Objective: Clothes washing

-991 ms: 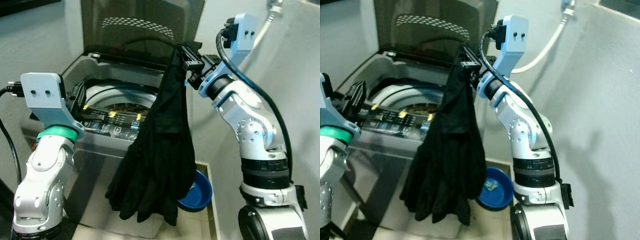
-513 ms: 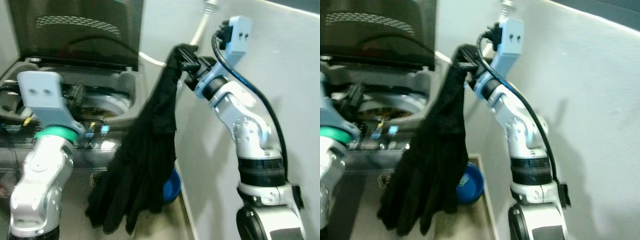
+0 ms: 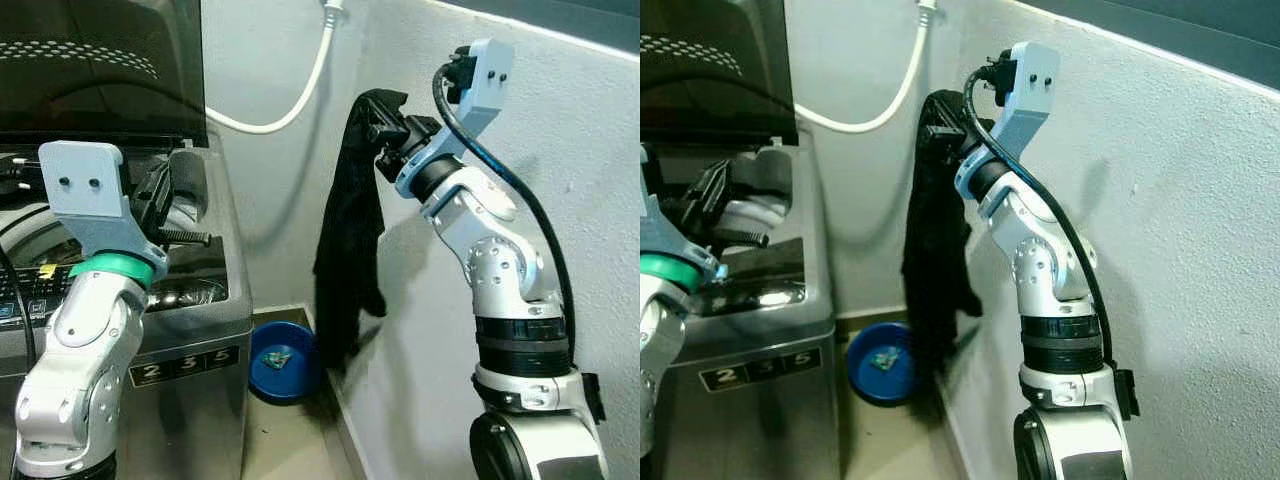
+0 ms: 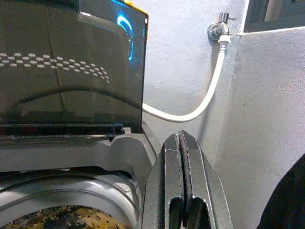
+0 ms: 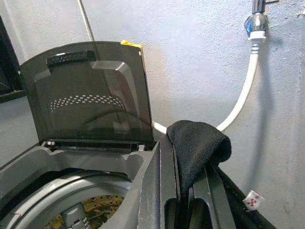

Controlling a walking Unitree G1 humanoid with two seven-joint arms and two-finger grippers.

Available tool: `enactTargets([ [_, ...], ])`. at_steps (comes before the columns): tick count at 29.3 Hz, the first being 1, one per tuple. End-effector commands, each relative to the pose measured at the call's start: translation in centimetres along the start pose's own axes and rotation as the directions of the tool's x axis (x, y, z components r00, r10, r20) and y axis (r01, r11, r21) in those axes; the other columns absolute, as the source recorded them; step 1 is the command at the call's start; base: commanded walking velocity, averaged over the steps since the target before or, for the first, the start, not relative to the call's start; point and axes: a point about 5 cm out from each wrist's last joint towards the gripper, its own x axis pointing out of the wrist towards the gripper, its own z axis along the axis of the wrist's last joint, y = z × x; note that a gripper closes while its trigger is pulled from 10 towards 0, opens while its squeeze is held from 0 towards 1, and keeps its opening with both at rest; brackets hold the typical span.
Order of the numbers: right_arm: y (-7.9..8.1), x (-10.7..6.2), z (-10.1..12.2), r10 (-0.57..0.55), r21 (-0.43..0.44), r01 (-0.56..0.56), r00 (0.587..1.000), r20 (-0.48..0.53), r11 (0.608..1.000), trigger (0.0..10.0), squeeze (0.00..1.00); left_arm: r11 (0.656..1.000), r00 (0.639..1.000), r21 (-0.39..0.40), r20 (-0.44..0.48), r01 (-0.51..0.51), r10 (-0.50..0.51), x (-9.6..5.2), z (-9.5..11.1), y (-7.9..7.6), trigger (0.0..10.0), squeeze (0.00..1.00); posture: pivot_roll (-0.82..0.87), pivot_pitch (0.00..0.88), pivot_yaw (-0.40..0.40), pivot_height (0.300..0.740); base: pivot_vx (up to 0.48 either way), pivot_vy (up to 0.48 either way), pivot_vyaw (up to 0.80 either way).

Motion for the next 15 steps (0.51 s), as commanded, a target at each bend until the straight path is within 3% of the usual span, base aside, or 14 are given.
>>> enactTargets([
  [1,0.38,-0.14,0.23,0.017,-0.001,-0.017,1.0,0.025,1.0,10.0,0.0,1.0,1.0,-0.004,0.003,0.009,-0.009,-0.24,0.2,-0.11,10.0,0.0,0.08,0.022,-0.085,0.74,0.0,0.409,0.0],
  [15,0.42,-0.18,-0.01,0.013,0.01,-0.013,1.0,0.021,1.0,10.0,0.0,1.0,1.0,-0.01,-0.005,0.015,-0.015,-0.39,0.16,-0.17,10.0,0.0,0.08,0.011,-0.088,0.74,0.0,0.412,0.0],
])
